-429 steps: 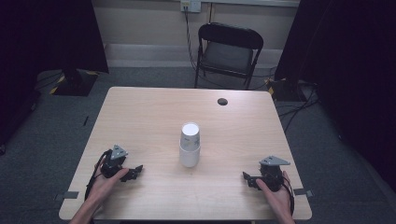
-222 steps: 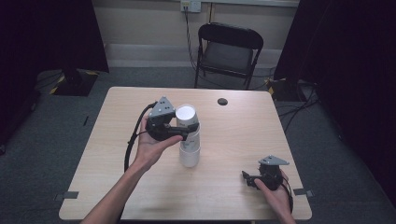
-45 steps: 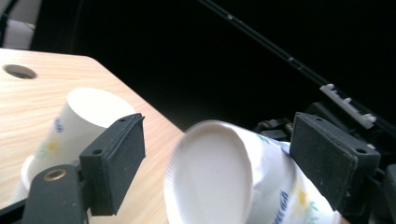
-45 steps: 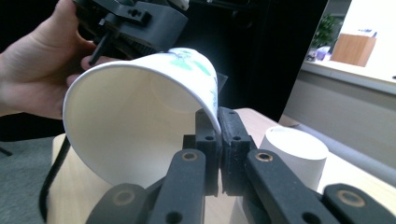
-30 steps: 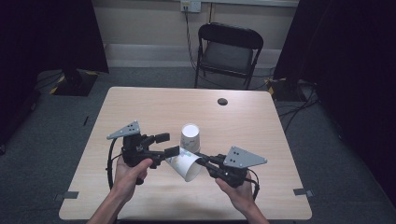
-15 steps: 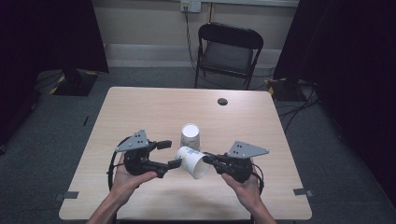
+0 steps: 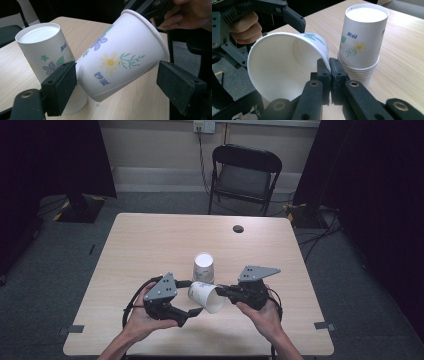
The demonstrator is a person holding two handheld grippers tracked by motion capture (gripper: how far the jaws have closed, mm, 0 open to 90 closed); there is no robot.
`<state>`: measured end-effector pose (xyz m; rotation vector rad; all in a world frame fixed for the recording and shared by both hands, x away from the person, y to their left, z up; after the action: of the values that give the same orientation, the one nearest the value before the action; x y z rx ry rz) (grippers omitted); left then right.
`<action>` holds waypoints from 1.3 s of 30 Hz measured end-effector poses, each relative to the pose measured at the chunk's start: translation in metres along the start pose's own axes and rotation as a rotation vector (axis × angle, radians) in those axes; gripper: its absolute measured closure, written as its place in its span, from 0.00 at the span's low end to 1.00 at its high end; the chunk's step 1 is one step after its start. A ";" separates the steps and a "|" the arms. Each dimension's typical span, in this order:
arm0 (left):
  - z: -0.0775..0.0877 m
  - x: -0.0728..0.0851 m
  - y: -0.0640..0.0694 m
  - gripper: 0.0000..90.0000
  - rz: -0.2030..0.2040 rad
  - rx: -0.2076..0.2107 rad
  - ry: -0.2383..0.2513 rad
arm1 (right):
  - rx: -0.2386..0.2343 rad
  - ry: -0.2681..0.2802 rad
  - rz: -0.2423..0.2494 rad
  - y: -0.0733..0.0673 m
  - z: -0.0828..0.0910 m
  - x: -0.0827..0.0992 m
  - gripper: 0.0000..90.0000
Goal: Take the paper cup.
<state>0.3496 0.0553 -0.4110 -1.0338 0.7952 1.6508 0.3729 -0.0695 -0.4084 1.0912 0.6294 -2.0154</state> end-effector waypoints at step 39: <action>-0.031 0.015 0.004 0.23 -0.182 -0.090 -0.100 | -0.074 -0.250 -0.142 -0.002 -0.017 -0.006 0.98</action>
<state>0.3511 0.0331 -0.4373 -1.0454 0.5489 1.5797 0.3814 -0.0539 -0.4118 0.7536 0.6591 -2.1879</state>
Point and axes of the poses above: each handheld gripper's, and its own axes: z roughly backward along the jaws, x roughly out of its underside, y roughly to its right, the point moved 9 cm from there along -z, roughly forward along the jaws, and after that the axes turned 7 degrees about x, right-handed, at the moved point
